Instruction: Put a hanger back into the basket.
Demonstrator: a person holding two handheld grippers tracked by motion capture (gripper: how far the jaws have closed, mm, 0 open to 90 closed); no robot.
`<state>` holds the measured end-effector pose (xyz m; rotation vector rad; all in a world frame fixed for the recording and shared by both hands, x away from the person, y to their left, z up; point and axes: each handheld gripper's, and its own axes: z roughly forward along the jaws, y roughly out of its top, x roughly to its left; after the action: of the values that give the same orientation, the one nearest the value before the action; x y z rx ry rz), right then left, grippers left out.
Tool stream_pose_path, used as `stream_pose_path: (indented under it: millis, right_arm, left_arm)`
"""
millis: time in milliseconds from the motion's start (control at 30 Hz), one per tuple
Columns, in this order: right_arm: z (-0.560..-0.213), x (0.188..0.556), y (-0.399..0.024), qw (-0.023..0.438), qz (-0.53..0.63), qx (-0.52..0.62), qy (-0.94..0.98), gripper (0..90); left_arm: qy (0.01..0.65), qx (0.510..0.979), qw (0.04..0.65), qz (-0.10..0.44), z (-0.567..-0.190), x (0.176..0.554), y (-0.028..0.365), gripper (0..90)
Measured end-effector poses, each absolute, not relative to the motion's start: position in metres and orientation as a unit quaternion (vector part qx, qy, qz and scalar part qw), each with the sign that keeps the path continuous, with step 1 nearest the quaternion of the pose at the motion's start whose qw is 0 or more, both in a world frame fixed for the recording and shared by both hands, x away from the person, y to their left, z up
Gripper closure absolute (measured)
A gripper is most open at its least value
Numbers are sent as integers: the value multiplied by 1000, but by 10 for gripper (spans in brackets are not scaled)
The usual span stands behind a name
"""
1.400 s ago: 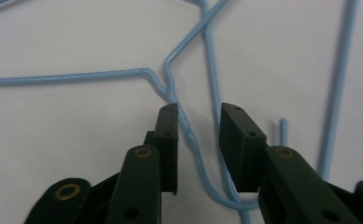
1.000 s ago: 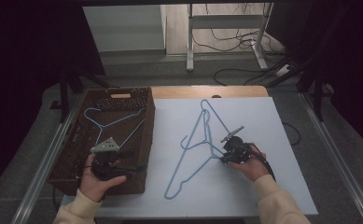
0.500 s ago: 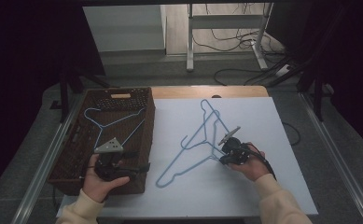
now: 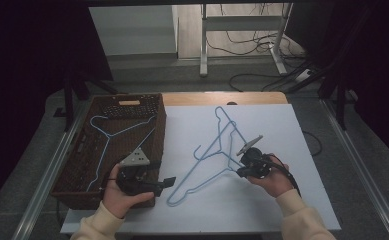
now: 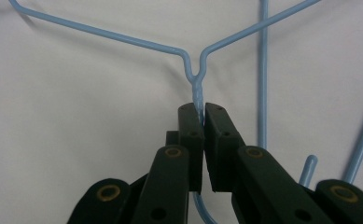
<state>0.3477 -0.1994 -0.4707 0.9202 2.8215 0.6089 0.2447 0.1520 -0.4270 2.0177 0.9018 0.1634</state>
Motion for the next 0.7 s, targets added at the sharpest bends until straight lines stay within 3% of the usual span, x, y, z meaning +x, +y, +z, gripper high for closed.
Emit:
stream_pose_path:
  millis: [700]
  right_arm:
    - [-459,341,-198,57,212,298,929,861]
  left_arm:
    - [321,859,399,24,-455,275,65,261]
